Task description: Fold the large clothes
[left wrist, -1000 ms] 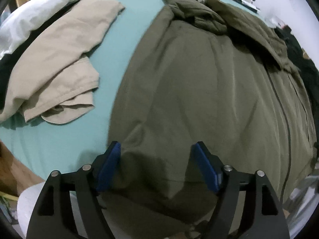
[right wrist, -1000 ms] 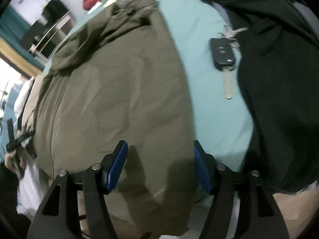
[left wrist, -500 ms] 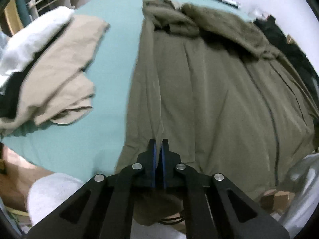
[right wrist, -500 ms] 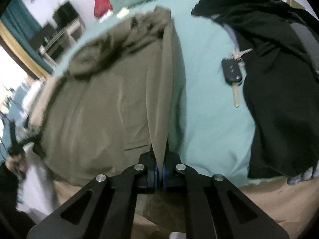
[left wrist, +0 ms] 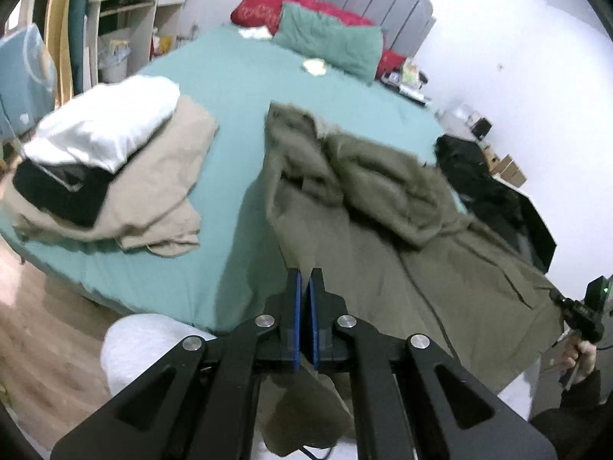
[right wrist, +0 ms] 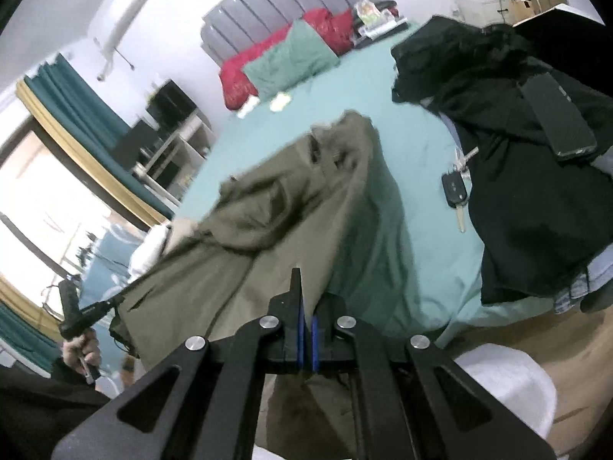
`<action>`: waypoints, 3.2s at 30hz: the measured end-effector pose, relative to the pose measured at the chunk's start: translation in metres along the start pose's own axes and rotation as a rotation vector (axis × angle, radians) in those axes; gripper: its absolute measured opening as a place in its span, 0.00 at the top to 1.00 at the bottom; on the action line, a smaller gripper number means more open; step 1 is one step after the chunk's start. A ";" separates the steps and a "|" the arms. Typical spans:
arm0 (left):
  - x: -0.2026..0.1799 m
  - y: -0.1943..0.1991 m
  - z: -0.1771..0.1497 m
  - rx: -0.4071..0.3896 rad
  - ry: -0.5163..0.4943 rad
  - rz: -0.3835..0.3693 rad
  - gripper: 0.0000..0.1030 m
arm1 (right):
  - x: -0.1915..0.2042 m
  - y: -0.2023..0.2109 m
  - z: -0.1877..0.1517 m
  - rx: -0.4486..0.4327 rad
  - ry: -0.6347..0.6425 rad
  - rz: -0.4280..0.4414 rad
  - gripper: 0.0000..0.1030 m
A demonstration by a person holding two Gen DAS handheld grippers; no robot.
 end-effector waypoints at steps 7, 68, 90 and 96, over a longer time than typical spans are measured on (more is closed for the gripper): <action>-0.005 0.032 0.034 -0.103 -0.011 0.037 0.97 | 0.013 0.026 0.033 -0.102 -0.002 0.044 0.97; -0.135 -0.350 0.200 0.210 -0.782 0.006 0.34 | 0.040 -0.330 0.167 0.272 0.846 -0.109 0.95; -0.062 -0.355 0.284 0.170 -0.595 0.100 0.38 | 0.037 -0.449 0.283 0.241 0.721 -0.323 0.62; -0.062 -0.393 0.242 0.290 -0.787 0.250 0.40 | 0.002 -0.357 0.281 0.040 0.606 -0.416 0.38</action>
Point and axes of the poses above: each gripper's, at about its wrist camera, not at the fingertips, and y roughly against the way its jaws point, x to its left, z to its top, the point moved 1 cm from there along -y, roughly the way its jaws point, and after that the axes turned 4 degrees about x, right-handed, at the moved point
